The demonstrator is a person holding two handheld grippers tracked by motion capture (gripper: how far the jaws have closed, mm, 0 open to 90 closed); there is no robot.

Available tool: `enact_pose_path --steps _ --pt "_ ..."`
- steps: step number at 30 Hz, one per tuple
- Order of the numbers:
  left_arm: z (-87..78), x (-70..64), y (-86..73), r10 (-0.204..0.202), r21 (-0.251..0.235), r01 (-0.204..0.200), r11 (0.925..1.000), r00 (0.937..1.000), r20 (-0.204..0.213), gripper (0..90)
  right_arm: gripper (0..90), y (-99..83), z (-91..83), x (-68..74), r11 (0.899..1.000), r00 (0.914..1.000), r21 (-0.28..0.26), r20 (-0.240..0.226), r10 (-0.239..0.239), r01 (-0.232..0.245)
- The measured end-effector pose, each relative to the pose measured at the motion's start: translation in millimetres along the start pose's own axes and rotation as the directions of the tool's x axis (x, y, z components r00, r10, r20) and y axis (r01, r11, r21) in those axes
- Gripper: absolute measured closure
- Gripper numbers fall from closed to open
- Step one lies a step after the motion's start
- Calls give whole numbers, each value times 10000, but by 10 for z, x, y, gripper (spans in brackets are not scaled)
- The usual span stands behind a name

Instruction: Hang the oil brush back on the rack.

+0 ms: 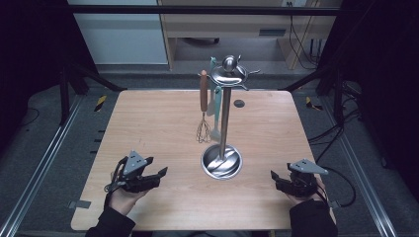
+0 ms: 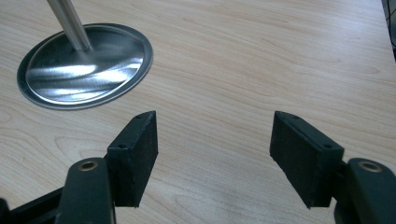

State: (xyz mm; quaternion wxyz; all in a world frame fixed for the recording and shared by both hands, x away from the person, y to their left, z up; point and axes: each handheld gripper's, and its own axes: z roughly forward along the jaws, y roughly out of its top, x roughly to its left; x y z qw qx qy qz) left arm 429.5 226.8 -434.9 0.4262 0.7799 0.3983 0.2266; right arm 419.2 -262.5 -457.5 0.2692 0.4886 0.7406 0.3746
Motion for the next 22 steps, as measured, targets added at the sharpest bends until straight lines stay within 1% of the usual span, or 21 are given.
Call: enact_pose_path --steps 2,4,6,9,10,11,13,14,17,19,22 --pt "-10 76 -82 -102 163 103 9998 9999 -114 333 314 -5 0 -8 10000 10000 16 22 11 -11" --pt "-24 156 -162 -141 472 152 9988 9996 -248 322 307 -8 0 -10 10000 10000 43 32 33 -33" --pt "-40 208 -226 -126 577 151 9982 9990 -428 317 300 -11 3 -9 10000 10000 85 36 20 -20" --pt "-75 291 -309 -264 775 312 9965 9978 -613 329 290 -10 2 -13 10000 10000 77 52 16 -16" --pt "-86 325 -330 -351 802 405 9960 9971 -682 327 287 -11 2 -12 9999 10000 109 56 73 -73" --pt "-89 342 -340 -463 747 519 9959 9961 -751 325 283 -14 4 -21 9999 10000 134 64 33 -34" --pt "-94 399 -365 -603 710 667 9952 9942 -888 319 276 -17 2 -28 9996 9998 197 14 195 -196" --pt "-93 424 -377 -688 730 761 9944 9928 -980 318 270 -25 10 -47 9997 9999 200 76 102 -104" --pt "-81 494 -409 -768 825 864 9928 9906 -1136 316 263 -39 21 -93 9993 9998 365 180 117 -124" --pt "-83 535 -421 -832 812 933 9923 9894 -1189 314 259 -46 24 -114 9987 9995 446 214 245 -254" --pt "-90 582 -435 -948 761 1058 9915 9861 -1365 311 256 -60 32 -142 9975 9991 587 199 378 -389"
